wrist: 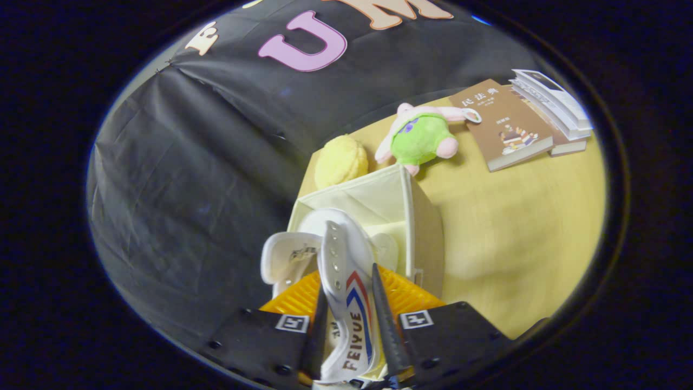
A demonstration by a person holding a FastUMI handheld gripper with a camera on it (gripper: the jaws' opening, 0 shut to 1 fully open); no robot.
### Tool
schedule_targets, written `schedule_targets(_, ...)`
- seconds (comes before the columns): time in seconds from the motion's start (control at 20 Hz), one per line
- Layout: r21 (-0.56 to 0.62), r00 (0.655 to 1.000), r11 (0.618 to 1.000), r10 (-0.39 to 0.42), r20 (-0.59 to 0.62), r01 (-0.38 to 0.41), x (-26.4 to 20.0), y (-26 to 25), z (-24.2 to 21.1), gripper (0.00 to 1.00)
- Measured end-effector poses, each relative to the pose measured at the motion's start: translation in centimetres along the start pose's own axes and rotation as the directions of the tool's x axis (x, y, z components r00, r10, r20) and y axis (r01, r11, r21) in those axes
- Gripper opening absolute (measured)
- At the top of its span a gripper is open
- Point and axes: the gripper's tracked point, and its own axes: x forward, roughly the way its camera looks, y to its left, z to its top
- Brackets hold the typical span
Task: Open the storage box then place both shoes into the box .Put the left shoe in first, then the right shoe, with the right side of both shoes facing outward in a uniform manner.
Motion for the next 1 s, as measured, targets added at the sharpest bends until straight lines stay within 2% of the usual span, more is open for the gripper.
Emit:
schedule_targets(0.1,-0.004,0.999,1.0,0.03,0.032,-0.03,-1.2,0.3,0.7,0.65)
schedule_targets(0.25,-0.06,0.996,0.998,0.021,0.085,-0.016,-2.9,-1.1,1.5,0.93)
schedule_targets(0.45,-0.131,0.99,0.991,0.024,0.142,-0.005,-4.9,-3.4,1.8,1.0)
schedule_targets(0.65,-0.225,0.98,0.974,0.073,0.185,-0.03,-8.0,-5.0,1.5,1.0)
schedule_targets(1.0,-0.465,0.927,0.879,0.085,0.365,0.102,-14.4,-10.4,1.2,1.0)
